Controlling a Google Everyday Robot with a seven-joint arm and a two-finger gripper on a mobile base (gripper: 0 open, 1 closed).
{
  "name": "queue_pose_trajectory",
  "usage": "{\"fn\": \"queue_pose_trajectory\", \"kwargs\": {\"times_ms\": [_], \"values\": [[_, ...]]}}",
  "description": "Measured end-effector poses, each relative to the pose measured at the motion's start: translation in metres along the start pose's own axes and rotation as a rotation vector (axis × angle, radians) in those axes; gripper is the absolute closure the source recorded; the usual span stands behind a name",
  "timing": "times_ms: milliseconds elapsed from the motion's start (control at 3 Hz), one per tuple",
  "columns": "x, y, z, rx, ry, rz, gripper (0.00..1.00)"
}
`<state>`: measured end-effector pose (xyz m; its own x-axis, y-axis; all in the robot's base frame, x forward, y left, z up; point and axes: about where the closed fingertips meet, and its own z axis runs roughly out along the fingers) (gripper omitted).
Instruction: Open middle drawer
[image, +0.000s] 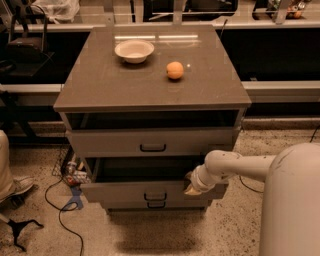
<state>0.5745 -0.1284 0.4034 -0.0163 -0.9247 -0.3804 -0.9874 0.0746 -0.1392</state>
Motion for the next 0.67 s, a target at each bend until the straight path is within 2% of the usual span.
{"fn": "queue_pose_trajectory", "kwargs": {"times_ms": [333,667], "values": [[-0.0007,-0.0003,-0.0018,0.0,0.0,0.0,1.0],[-0.0008,-0.0003,-0.0019,0.0,0.0,0.0,1.0]]}}
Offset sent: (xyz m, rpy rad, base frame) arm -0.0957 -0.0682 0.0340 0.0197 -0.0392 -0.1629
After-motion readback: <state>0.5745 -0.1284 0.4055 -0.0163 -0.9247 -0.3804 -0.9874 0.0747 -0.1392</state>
